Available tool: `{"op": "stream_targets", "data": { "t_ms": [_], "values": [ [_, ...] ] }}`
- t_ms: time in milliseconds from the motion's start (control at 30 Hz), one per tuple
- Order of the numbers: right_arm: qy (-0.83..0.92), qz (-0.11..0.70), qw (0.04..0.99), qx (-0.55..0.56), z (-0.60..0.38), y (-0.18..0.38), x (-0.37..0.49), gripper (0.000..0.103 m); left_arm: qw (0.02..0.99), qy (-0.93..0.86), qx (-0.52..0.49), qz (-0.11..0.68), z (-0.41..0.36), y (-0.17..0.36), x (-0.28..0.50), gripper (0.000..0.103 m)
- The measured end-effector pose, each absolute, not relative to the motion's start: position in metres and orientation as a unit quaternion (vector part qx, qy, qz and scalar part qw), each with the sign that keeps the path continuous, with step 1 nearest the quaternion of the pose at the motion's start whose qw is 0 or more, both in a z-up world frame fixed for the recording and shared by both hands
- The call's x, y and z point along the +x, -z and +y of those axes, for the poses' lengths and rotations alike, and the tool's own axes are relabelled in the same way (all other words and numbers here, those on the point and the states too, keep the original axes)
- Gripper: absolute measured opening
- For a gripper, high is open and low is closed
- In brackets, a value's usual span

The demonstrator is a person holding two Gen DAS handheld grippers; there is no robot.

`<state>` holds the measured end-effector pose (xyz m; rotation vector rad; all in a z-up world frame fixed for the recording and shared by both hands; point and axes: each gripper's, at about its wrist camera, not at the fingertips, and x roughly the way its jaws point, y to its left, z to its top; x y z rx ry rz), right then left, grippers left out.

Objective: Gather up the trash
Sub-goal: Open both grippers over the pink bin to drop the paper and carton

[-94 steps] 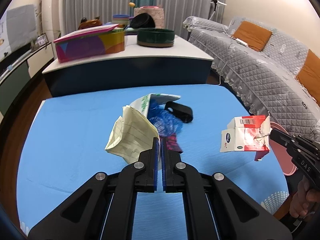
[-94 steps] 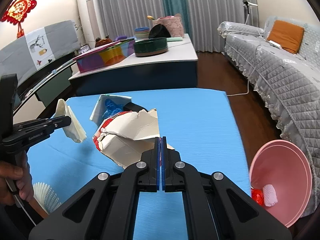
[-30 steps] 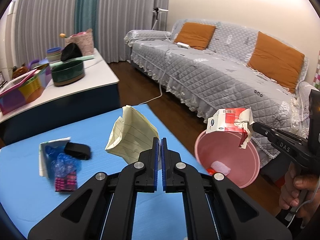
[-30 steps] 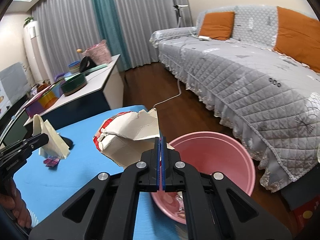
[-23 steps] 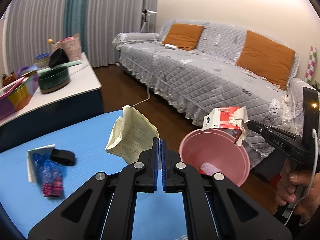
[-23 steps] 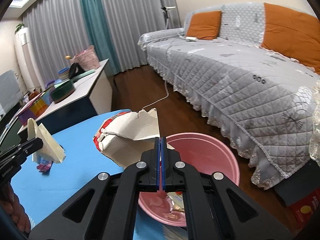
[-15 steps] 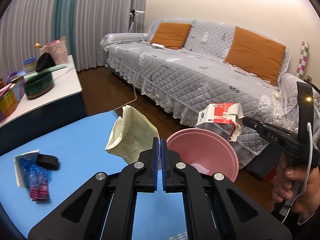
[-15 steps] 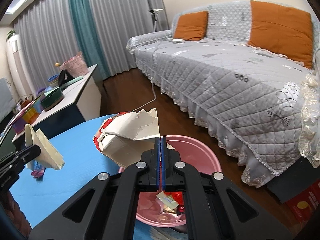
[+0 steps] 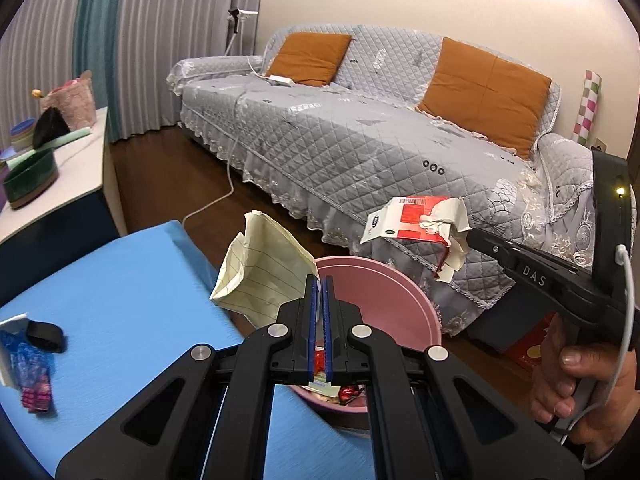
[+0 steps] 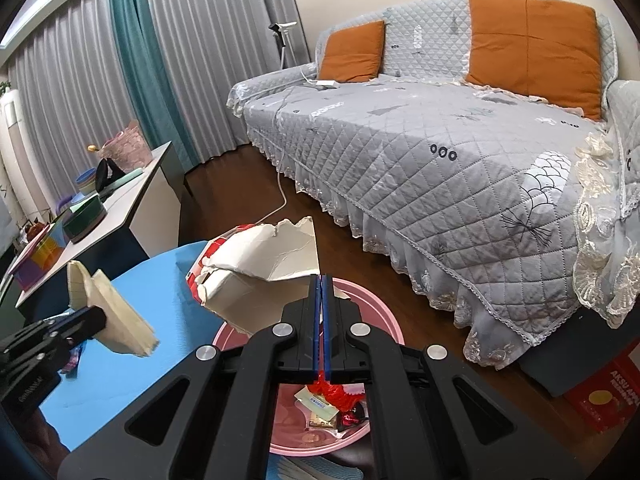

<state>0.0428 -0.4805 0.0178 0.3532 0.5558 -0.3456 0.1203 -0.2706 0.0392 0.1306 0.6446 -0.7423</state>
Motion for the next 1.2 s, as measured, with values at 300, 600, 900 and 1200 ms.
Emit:
{"op": "stream_targets", "data": {
  "t_ms": [300, 600, 900, 1200],
  "values": [
    [0.173, 0.276, 0.927, 0.187, -0.489, -0.014, 0.047, 0.001, 0.869, 0.369, 0.075, 0.32, -0.298, -0.034, 0.12, 0.003],
    [0.177, 0.293, 0.915, 0.214, -0.497, -0.005, 0.054, 0.035, 0.861, 0.366, 0.063, 0.348, -0.294, -0.027, 0.131, 0.021],
    [0.16, 0.291, 0.921, 0.206, -0.476, -0.01, 0.063, 0.036, 0.878, 0.343, 0.055, 0.33, -0.261, -0.041, 0.132, 0.021],
    [0.128, 0.283, 0.932, 0.187, -0.433, -0.02, 0.076, 0.036, 0.9, 0.296, 0.041, 0.317, -0.193, -0.054, 0.139, 0.021]
  ]
}}
